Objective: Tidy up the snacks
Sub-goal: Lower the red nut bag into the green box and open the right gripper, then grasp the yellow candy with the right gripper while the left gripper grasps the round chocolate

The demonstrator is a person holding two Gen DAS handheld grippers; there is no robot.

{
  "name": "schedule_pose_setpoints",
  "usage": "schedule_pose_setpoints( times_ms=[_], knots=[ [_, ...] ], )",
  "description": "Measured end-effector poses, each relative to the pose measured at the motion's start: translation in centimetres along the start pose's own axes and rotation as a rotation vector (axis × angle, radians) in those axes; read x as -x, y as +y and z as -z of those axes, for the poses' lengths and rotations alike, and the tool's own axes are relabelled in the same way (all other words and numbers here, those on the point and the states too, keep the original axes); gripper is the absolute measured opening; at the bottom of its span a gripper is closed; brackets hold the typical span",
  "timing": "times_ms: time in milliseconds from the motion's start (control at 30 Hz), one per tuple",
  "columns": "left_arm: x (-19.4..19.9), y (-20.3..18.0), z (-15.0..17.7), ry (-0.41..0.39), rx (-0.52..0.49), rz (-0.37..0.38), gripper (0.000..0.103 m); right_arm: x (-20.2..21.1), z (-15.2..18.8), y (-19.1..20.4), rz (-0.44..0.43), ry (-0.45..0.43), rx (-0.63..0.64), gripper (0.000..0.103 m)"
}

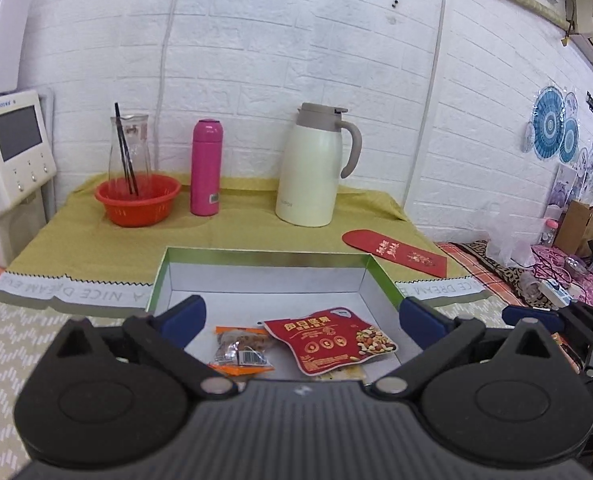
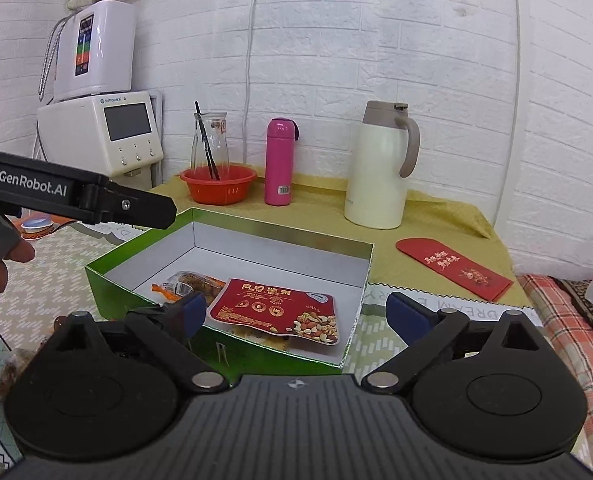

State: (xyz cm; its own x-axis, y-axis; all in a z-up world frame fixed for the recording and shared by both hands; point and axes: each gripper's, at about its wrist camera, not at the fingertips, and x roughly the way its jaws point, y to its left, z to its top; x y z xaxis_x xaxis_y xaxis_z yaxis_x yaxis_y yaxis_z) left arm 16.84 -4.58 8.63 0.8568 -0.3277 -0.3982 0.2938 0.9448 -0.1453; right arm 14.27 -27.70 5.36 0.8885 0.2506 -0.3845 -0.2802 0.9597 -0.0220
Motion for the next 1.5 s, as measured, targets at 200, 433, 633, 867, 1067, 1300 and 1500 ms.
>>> schedule_pose_setpoints(
  times_ms=[200,433,633,867,1067,1300,1500],
  knots=[
    [4.6,0.0,2.1,-0.042,0.018,-0.023,0.103,5.2,1.4,0.8,0.024,-0.046,0.004,0.103],
    [8.1,1.7,7.2,0.004,0.085,0.047,0.103,7.7,5.4,2.2,0.021,-0.021,-0.057,0.103],
    [10.5,2.5,11.2,0.08,0.037,0.01,0.103,6.6,8.1,4.5,-0.08,0.073,-0.114,0.103],
    [12.1,4.0,15.1,0.178,0.039,0.011,0.103,5.6,9.7,6.9,-0.134,0.156,-0.118,0.093],
    [12.5,6.0,15.5,0.188,0.079,-0.037,0.103,4.8,9.7,9.2,-0.233,0.181,-0.101,0.076],
    [11.2,11.0,12.3,0.152,0.123,-0.074,0.103,4.0,9.5,12.5,-0.323,0.192,-0.022,0.077],
    [5.9,14.9,9.5,0.206,0.199,-0.062,0.101,4.0,9.8,12.7,-0.301,0.224,-0.018,0.042]
  ],
)
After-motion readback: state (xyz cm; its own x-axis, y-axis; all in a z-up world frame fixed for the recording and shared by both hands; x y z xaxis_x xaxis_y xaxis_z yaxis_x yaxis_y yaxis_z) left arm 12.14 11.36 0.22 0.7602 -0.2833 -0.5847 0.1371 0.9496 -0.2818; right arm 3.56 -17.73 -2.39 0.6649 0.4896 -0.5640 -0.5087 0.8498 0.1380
